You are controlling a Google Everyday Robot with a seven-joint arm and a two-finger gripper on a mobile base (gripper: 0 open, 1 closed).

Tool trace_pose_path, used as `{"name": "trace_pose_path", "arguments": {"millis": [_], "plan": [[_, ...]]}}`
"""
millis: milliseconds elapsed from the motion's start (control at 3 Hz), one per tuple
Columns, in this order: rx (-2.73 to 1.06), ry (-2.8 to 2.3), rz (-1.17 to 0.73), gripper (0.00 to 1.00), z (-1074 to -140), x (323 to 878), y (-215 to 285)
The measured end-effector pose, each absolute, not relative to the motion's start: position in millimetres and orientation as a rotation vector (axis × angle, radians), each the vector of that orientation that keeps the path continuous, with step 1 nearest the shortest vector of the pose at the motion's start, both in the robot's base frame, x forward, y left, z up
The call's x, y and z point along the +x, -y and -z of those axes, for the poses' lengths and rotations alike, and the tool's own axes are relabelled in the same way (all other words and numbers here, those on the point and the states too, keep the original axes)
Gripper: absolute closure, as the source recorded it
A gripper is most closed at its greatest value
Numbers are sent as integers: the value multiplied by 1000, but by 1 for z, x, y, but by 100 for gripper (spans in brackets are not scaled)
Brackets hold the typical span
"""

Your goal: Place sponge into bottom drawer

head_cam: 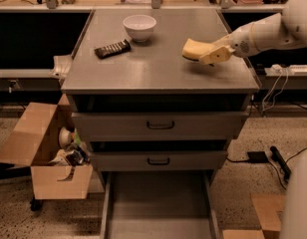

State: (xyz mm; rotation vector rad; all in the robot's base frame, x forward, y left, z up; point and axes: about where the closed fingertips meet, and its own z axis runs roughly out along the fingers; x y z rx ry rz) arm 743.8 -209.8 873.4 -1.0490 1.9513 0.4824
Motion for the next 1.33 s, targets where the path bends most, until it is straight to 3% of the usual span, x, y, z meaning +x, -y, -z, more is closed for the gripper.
{"name": "trace_pose_path", "arguments": {"millis": [333, 667, 1333], "plan": [[-1173, -1698, -503, 100, -931, 715, 200], [-1171, -1701, -506, 100, -931, 715, 199], [-1477, -1427, -754, 100, -938, 586, 105]]}}
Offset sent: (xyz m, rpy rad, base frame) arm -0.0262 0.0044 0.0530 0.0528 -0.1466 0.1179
